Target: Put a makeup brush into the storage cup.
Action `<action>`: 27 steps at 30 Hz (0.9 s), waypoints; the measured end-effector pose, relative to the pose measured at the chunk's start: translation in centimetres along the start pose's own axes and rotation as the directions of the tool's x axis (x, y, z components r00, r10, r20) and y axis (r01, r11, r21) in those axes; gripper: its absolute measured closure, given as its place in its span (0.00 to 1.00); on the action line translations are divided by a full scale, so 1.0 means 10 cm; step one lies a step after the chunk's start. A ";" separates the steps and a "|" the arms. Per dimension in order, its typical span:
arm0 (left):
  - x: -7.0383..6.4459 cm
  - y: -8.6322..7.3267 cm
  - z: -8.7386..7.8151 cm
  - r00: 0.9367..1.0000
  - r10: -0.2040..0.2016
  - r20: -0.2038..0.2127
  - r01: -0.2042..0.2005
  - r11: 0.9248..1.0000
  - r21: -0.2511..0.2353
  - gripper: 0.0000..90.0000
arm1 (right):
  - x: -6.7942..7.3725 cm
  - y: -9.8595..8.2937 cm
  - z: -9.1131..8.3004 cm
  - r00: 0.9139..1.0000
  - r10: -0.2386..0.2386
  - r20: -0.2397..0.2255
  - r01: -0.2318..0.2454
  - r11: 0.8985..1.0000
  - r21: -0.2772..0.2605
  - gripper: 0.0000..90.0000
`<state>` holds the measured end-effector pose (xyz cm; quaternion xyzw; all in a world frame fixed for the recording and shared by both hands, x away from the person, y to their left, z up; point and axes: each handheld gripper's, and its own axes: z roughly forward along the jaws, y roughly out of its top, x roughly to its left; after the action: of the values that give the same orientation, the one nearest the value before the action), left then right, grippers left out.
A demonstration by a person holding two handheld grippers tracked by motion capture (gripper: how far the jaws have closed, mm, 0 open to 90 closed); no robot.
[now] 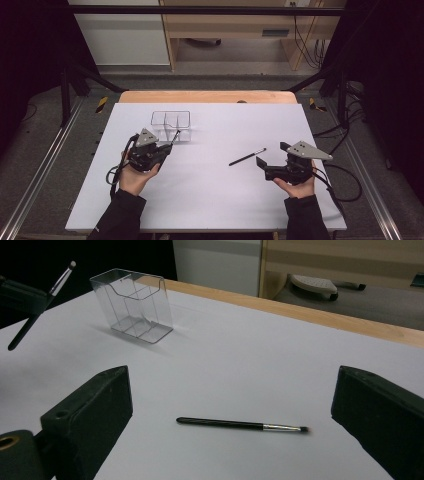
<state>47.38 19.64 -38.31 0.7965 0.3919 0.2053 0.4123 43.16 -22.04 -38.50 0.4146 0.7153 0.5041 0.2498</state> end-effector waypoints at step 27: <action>0.05 0.18 -0.16 0.994 -0.091 -0.060 0.078 0.979 -0.191 0.92 | 0.00 0.00 0.01 1.000 0.002 -0.003 -0.002 1.000 0.000 0.04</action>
<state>47.42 20.19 -35.91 0.7291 0.4180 0.2508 0.4805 43.21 -21.98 -38.56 0.4146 0.7153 0.5049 0.2481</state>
